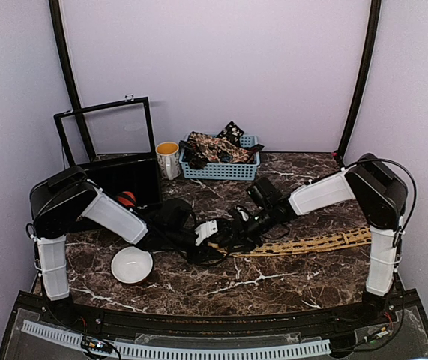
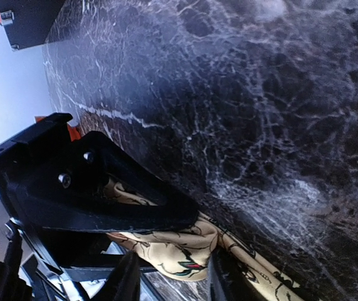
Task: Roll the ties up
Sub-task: Roll the tie at the center of the board.
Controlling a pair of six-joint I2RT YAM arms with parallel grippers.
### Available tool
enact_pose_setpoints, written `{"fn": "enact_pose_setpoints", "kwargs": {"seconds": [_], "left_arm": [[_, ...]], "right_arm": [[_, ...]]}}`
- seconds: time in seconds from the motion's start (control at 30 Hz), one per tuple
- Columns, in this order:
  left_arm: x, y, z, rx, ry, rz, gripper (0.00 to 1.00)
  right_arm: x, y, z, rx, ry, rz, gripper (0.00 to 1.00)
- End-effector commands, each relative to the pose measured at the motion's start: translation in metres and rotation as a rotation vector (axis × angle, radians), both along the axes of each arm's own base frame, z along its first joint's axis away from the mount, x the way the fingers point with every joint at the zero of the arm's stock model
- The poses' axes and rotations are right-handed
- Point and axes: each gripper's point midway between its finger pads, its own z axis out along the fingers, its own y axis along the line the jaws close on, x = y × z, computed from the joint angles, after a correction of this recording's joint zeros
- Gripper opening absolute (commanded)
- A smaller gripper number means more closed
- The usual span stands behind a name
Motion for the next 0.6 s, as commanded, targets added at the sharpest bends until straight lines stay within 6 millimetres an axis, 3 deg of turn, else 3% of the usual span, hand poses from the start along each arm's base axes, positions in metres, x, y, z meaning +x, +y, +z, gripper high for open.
{"fn": "enact_pose_setpoints", "kwargs": {"seconds": [0.0, 0.07, 0.23, 0.37, 0.57], "left_arm": [[-0.008, 0.011, -0.021, 0.062, 0.044, 0.011, 0.33], [-0.008, 0.011, -0.021, 0.063, 0.043, 0.012, 0.33], [-0.005, 0.013, -0.018, 0.058, 0.046, 0.025, 0.39], [-0.001, 0.018, -0.004, 0.019, 0.039, 0.06, 0.56], [-0.002, 0.036, 0.019, -0.045, 0.011, 0.106, 0.59]], "right_arm": [[-0.004, 0.005, -0.006, -0.041, -0.014, 0.04, 0.28], [-0.003, 0.004, -0.01, -0.064, -0.011, 0.042, 0.16], [-0.008, -0.009, -0.027, -0.144, 0.007, 0.032, 0.02], [-0.01, -0.017, -0.037, -0.184, 0.015, 0.03, 0.0], [-0.016, -0.026, -0.048, -0.22, 0.034, 0.02, 0.0]]}}
